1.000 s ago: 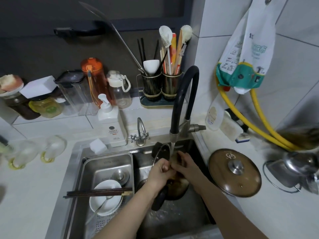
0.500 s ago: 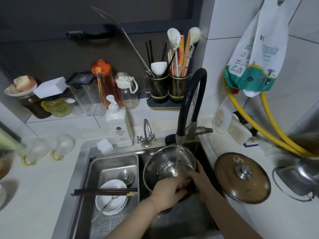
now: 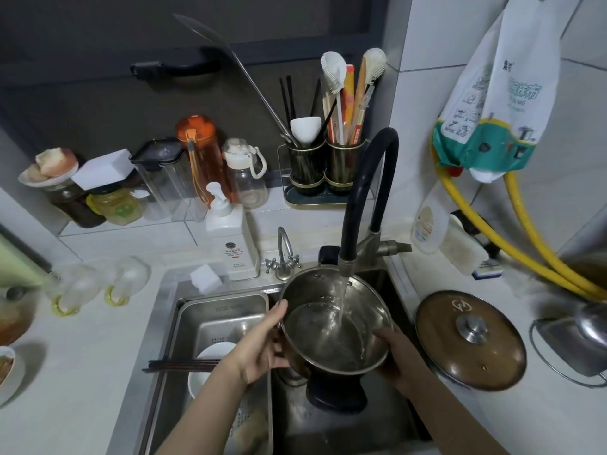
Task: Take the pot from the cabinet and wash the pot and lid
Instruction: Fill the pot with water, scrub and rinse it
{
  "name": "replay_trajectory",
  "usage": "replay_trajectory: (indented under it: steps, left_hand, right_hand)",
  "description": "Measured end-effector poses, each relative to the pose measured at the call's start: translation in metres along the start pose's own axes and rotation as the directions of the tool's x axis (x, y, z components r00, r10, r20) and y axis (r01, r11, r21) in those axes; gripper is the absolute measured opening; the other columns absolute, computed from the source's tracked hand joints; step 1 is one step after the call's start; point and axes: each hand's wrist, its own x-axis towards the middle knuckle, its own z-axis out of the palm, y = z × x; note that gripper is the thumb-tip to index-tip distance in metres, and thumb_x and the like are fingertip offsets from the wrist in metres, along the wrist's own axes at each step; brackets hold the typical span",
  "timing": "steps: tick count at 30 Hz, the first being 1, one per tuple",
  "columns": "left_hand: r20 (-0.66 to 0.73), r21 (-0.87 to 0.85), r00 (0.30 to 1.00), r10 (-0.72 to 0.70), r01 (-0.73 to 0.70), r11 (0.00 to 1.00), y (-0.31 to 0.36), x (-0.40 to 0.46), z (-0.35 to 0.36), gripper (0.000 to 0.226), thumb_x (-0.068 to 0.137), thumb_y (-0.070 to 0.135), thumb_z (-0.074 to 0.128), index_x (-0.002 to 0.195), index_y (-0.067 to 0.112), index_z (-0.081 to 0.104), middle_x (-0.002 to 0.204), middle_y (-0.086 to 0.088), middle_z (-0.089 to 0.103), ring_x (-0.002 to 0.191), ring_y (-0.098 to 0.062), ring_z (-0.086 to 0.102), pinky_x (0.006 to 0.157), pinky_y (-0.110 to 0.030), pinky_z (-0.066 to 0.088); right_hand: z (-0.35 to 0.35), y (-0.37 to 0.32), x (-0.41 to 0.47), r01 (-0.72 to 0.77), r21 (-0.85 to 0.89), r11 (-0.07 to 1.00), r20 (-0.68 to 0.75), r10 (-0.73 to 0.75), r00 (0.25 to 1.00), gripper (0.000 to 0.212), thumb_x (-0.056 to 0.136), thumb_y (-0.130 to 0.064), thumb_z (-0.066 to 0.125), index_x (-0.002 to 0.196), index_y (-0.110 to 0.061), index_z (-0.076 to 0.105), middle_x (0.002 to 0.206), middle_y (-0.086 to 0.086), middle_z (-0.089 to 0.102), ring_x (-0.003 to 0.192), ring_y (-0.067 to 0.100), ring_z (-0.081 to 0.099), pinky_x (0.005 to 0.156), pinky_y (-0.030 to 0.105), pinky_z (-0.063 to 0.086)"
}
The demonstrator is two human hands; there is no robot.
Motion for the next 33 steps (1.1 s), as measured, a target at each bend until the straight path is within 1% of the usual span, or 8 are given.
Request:
replay_trajectory:
  steps: [6,10,14,16,19,21,25,33]
  left_hand:
    - [-0.121,0.086,0.972,0.199,-0.19,0.978,0.002,0.002,0.019,0.059,0.075,0.037,0.073,0.126,0.053,0.049,0.118,0.005,0.068,0.109,-0.022,0.063,0.071,-0.035,0.055]
    - [-0.19,0.225,0.928,0.32,-0.276,0.934,0.007,0.003,0.033,0.063,0.081,0.025,0.07,0.134,0.047,0.043,0.124,0.009,0.061,0.107,-0.008,0.06,0.087,-0.022,0.049]
    - [-0.229,0.357,0.891,0.393,-0.298,0.885,0.019,0.006,0.047,0.059,0.084,0.021,0.066,0.132,0.046,0.043,0.106,0.016,0.059,0.093,0.007,0.056,0.069,-0.007,0.045]
    - [-0.246,0.414,0.88,0.406,-0.284,0.865,0.021,0.008,0.052,0.06,0.076,0.03,0.07,0.13,0.046,0.047,0.105,0.016,0.062,0.092,0.007,0.059,0.078,-0.01,0.047]
    - [-0.252,0.534,0.868,0.427,-0.243,0.81,0.019,0.015,0.057,0.063,0.059,0.051,0.067,0.118,0.062,0.049,0.118,0.006,0.06,0.105,-0.009,0.06,0.099,-0.031,0.048]
    - [-0.236,0.611,0.865,0.442,-0.221,0.76,0.017,0.019,0.066,0.066,0.055,0.055,0.062,0.12,0.059,0.049,0.121,0.002,0.052,0.111,-0.014,0.054,0.103,-0.034,0.044]
    - [-0.182,0.726,0.86,0.476,-0.209,0.655,0.018,0.024,0.082,0.065,0.051,0.062,0.056,0.115,0.06,0.046,0.117,0.007,0.049,0.118,-0.016,0.045,0.105,-0.036,0.039]
    - [-0.096,0.819,0.881,0.463,-0.195,0.54,0.023,0.033,0.102,0.066,0.053,0.067,0.054,0.116,0.049,0.058,0.146,-0.001,0.034,0.137,-0.02,0.024,0.113,-0.033,0.021]
  right_hand:
    - [0.004,0.004,0.011,0.128,-0.296,0.947,-0.099,-0.163,0.982,0.017,0.087,-0.028,0.063,0.103,-0.031,0.066,0.108,0.006,0.07,0.105,0.028,0.065,0.095,0.054,0.05]
    - [0.013,0.003,0.013,0.153,-0.555,0.818,-0.077,-0.233,0.969,0.059,0.088,-0.029,0.059,0.142,-0.025,0.035,0.131,-0.001,0.055,0.12,0.023,0.054,0.103,0.044,0.044]
    - [0.01,-0.013,0.014,0.143,-0.594,0.791,-0.005,-0.182,0.983,0.029,0.086,-0.021,0.058,0.113,-0.032,0.057,0.113,0.0,0.066,0.105,0.02,0.061,0.098,0.048,0.048]
    - [0.008,-0.028,0.02,0.139,-0.608,0.782,0.033,-0.151,0.988,0.021,0.087,-0.015,0.056,0.103,-0.029,0.056,0.11,0.004,0.064,0.104,0.022,0.059,0.099,0.048,0.046]
    - [0.005,-0.058,0.033,0.24,-0.658,0.713,0.066,-0.264,0.962,0.039,0.088,-0.007,0.056,0.124,-0.019,0.047,0.126,0.012,0.058,0.116,0.026,0.054,0.102,0.038,0.042]
    - [0.0,-0.077,0.044,0.281,-0.757,0.59,0.069,-0.356,0.932,0.05,0.087,0.001,0.053,0.135,-0.007,0.041,0.137,0.017,0.048,0.128,0.03,0.044,0.102,0.03,0.036]
    - [-0.018,-0.103,0.081,0.179,-0.908,0.38,0.032,-0.361,0.932,0.076,0.088,-0.008,0.054,0.149,-0.002,0.009,0.157,0.019,0.01,0.145,0.032,0.011,0.119,0.041,0.014]
    - [-0.023,-0.126,0.112,0.129,-0.905,0.405,-0.019,-0.342,0.939,0.06,0.09,-0.009,0.051,0.143,0.002,0.024,0.15,0.023,0.024,0.139,0.035,0.023,0.116,0.043,0.021]
